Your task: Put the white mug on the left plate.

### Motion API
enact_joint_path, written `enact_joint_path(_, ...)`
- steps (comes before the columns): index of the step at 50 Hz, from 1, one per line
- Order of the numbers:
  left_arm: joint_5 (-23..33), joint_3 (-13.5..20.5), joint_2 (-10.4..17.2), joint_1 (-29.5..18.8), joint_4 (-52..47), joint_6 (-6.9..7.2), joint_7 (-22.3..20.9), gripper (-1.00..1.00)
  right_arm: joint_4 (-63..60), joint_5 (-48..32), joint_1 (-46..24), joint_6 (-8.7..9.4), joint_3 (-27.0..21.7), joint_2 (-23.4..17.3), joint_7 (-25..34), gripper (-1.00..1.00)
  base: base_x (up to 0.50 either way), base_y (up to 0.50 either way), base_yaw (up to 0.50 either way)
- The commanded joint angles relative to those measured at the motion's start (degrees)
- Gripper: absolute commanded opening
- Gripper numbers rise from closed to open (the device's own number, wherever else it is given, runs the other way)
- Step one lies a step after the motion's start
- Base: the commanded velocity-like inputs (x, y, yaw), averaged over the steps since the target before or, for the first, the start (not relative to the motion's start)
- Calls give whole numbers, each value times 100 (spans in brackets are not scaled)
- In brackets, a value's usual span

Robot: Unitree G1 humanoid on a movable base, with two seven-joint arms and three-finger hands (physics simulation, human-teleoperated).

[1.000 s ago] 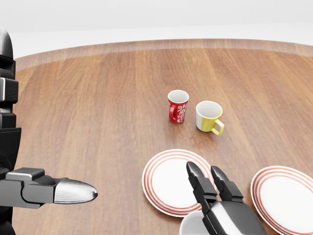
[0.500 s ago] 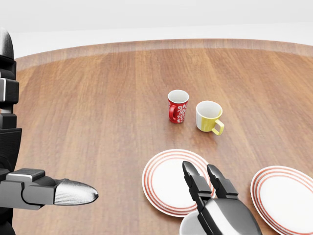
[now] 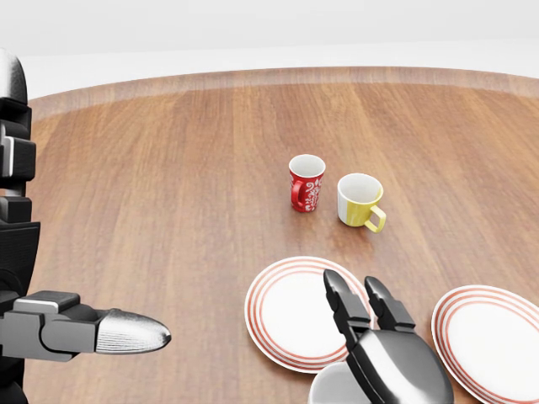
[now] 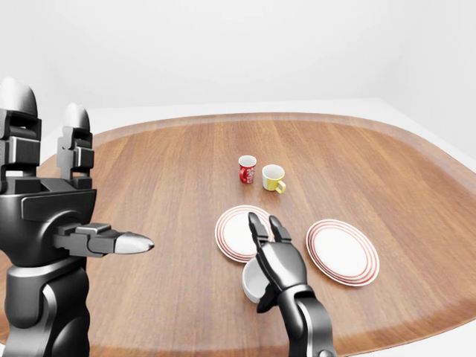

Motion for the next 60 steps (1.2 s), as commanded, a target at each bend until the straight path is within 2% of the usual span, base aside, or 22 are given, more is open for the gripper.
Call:
enact_joint_path(1, -14, 23, 2, -15, 2, 0, 0, 100, 193, -11, -103, 0, -102, 34, -28, 100, 0, 0, 0)
enact_joint_path(28, -71, 60, 22, -46, -38, 0, 14, 100, 706, -60, -432, 0, -162, 55, -111, 100, 0, 0, 0)
enact_joint_path(60, -11, -25, -5, 26, -57, 0, -1, 100, 1352, -84, -591, 0, 84, 43, -279, 100, 0, 0, 0)
